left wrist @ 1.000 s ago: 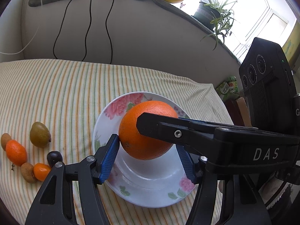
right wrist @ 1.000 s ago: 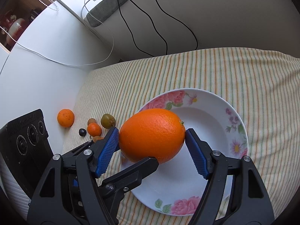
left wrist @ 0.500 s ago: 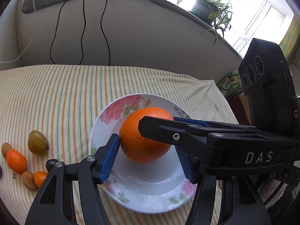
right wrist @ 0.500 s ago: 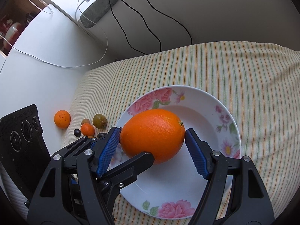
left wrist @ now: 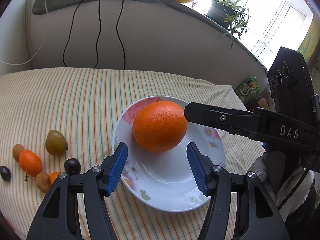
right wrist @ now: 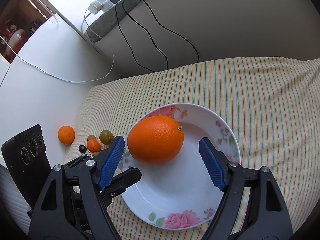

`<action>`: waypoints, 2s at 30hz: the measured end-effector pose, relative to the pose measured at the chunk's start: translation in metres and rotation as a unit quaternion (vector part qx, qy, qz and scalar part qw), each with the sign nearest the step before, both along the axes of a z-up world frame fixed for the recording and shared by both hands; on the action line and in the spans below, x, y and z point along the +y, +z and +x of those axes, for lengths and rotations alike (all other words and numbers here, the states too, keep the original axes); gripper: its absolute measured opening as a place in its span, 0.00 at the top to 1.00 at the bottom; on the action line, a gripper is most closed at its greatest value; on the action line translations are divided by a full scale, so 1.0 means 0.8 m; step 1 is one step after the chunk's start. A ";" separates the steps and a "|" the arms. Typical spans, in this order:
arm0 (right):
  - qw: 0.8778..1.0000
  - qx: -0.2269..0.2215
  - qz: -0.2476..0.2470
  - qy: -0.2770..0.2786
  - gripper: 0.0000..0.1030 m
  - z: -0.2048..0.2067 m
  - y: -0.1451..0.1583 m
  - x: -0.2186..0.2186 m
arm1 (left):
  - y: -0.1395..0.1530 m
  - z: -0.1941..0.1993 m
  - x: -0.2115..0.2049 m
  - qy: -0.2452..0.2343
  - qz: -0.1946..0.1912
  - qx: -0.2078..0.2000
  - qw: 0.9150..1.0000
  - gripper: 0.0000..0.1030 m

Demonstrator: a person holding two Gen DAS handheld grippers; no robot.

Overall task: Organize fruits
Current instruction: 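Lower the orange onto the plate and open the right tool, then move the right tool to the second large orange by the wall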

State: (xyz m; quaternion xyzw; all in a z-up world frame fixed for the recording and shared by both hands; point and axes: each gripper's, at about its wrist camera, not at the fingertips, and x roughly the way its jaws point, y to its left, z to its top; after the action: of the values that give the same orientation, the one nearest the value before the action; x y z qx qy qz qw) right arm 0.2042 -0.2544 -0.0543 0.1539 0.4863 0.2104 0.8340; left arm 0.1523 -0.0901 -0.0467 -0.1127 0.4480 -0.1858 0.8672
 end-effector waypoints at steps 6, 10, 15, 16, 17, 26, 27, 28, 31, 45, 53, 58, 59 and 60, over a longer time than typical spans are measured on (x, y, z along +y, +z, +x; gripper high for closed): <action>0.999 -0.032 0.009 -0.028 0.19 -0.010 0.010 -0.015 | 0.006 -0.017 0.013 0.008 -0.002 -0.013 1.000 0.40; 0.998 -0.058 0.000 -0.033 0.19 -0.018 0.019 -0.014 | 0.011 -0.033 0.022 0.012 0.004 -0.038 0.999 0.40; 0.996 -0.084 -0.020 -0.013 0.19 -0.031 0.031 0.002 | 0.019 -0.051 0.041 0.025 0.013 -0.053 0.998 0.40; 0.995 -0.092 -0.025 -0.006 0.19 -0.034 0.034 0.007 | 0.021 -0.054 0.046 0.029 0.016 -0.056 0.998 0.40; 0.994 -0.100 -0.033 0.003 0.19 -0.037 0.037 0.013 | 0.023 -0.058 0.051 0.032 0.019 -0.060 0.997 0.40; 0.984 -0.136 -0.089 0.069 0.19 -0.050 0.061 0.080 | 0.036 -0.094 0.107 0.088 0.034 -0.082 0.992 0.40; 0.984 -0.138 -0.085 0.074 0.19 -0.050 0.062 0.085 | 0.036 -0.098 0.114 0.095 0.036 -0.083 0.991 0.40; 0.984 -0.140 -0.079 0.078 0.19 -0.050 0.063 0.091 | 0.036 -0.102 0.120 0.103 0.038 -0.084 0.990 0.40; 0.985 -0.137 -0.062 0.089 0.19 -0.047 0.064 0.107 | 0.033 -0.115 0.141 0.124 0.047 -0.086 0.987 0.39; 0.972 -0.114 -0.036 0.201 0.19 -0.029 0.055 0.239 | 0.021 -0.166 0.257 0.252 0.048 -0.081 0.963 0.39; 0.965 -0.078 0.000 0.249 0.19 -0.010 0.037 0.316 | 0.005 -0.169 0.308 0.303 0.055 -0.070 0.949 0.39; 0.960 -0.048 0.023 0.275 0.19 0.005 0.017 0.361 | -0.008 -0.162 0.331 0.322 0.062 -0.061 0.943 0.39; 0.958 -0.044 0.025 0.281 0.19 0.007 0.013 0.371 | -0.011 -0.161 0.334 0.324 0.064 -0.060 0.942 0.39; 0.957 -0.040 0.026 0.286 0.19 0.011 0.008 0.381 | -0.012 -0.159 0.336 0.326 0.067 -0.059 0.941 0.39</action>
State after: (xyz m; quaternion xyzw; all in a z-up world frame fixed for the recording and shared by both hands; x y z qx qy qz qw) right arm 0.2131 0.0505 -0.0478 0.0214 0.4708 0.4588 0.7532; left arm 0.0250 0.1789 -0.0565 -0.1831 0.3461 0.1311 0.9107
